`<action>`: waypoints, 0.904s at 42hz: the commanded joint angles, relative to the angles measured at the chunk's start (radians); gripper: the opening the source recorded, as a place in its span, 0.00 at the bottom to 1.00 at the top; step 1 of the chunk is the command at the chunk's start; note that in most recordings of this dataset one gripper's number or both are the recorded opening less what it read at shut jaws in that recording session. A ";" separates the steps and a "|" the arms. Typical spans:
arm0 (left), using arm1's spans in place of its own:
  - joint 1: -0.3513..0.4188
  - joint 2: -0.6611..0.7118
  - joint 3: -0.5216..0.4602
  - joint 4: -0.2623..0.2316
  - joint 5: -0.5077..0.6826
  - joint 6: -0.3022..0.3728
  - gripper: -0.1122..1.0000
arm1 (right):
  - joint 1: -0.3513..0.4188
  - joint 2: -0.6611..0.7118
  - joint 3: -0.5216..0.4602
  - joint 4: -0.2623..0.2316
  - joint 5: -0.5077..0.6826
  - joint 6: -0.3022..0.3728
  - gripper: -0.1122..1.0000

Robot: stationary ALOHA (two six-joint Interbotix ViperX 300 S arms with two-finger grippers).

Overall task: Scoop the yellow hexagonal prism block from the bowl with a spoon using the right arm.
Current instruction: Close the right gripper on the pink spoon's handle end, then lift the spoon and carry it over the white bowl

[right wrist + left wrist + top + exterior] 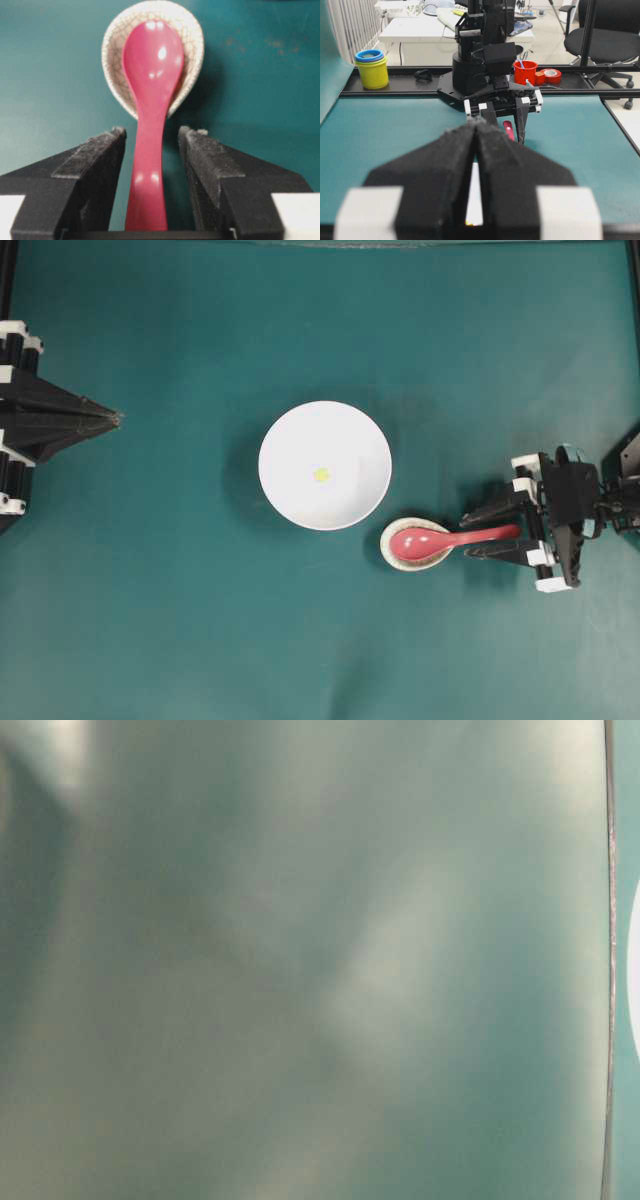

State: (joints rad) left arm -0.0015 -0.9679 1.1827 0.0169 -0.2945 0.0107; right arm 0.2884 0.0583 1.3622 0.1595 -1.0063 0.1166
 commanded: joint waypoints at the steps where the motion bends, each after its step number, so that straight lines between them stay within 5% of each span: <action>1: 0.000 0.011 -0.020 0.003 -0.005 0.002 0.10 | 0.005 -0.009 -0.008 -0.005 -0.011 -0.002 0.57; 13: -0.002 0.011 -0.020 0.003 -0.005 0.002 0.10 | 0.003 -0.009 -0.020 -0.005 -0.008 -0.002 0.50; 21: -0.002 0.011 -0.020 0.003 -0.005 0.002 0.10 | 0.005 -0.009 -0.029 -0.003 -0.011 0.000 0.32; 29: -0.002 0.011 -0.021 0.003 0.005 0.002 0.10 | 0.003 -0.051 -0.054 -0.003 0.008 0.000 0.32; 38: 0.000 0.006 -0.021 0.003 0.015 0.002 0.10 | -0.002 -0.218 -0.106 -0.003 0.221 -0.015 0.32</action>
State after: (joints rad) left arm -0.0015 -0.9679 1.1827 0.0169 -0.2777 0.0107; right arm 0.2899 -0.0828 1.2870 0.1580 -0.8652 0.1043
